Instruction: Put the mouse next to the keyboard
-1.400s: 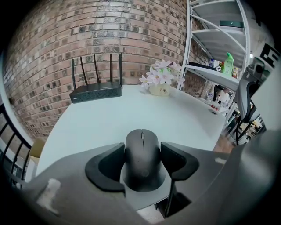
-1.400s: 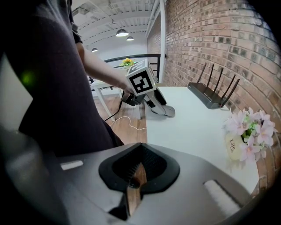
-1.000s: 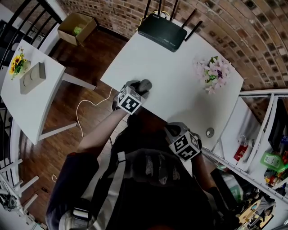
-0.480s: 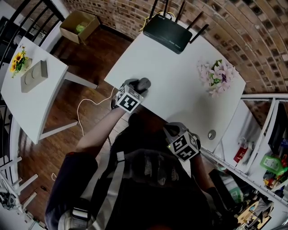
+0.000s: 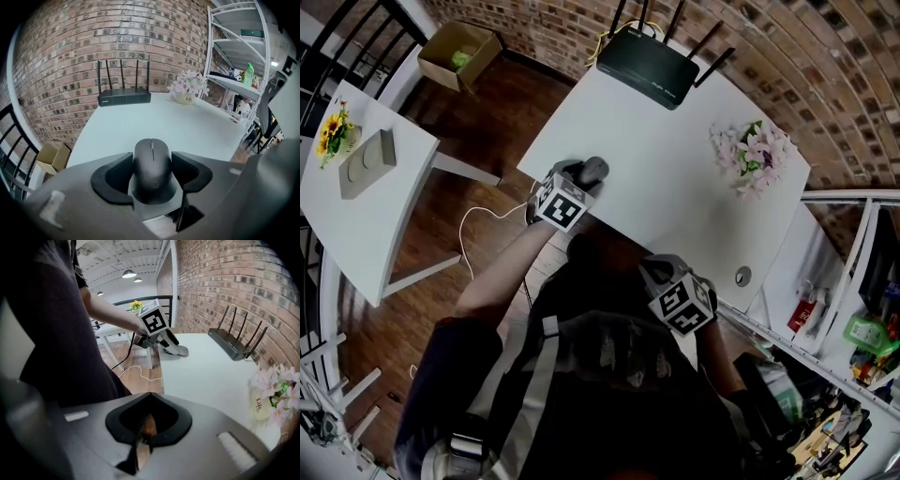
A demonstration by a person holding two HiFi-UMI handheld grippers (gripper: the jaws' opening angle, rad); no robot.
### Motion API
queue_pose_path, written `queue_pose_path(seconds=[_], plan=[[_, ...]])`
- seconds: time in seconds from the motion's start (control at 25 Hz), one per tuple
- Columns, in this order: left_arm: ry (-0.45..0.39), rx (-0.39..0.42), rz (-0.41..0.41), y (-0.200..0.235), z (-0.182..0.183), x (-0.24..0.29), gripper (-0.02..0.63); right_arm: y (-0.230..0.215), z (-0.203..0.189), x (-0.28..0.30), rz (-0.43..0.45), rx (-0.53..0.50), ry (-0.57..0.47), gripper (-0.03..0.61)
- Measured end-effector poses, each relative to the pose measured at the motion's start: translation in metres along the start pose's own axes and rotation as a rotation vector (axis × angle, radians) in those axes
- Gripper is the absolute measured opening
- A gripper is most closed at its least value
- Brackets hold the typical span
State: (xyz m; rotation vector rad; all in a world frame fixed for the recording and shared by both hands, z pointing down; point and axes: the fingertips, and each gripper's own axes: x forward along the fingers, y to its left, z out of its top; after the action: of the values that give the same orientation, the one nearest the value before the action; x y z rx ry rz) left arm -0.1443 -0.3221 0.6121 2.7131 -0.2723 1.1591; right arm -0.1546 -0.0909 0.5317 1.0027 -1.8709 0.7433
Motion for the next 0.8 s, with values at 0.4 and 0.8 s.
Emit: queue_pose_path(seconds=[0.4,0.8], plan=[[-0.008,-0.014,0.036,0.032,-0.007,-0.011,0.267,0.004,0.007,0.004,-0.007,0.003,0.008,0.005],[0.007,-0.028,0.097,0.073,-0.01,-0.023,0.266,0.004,0.006,0.003,-0.018,0.017,0.02,0.005]])
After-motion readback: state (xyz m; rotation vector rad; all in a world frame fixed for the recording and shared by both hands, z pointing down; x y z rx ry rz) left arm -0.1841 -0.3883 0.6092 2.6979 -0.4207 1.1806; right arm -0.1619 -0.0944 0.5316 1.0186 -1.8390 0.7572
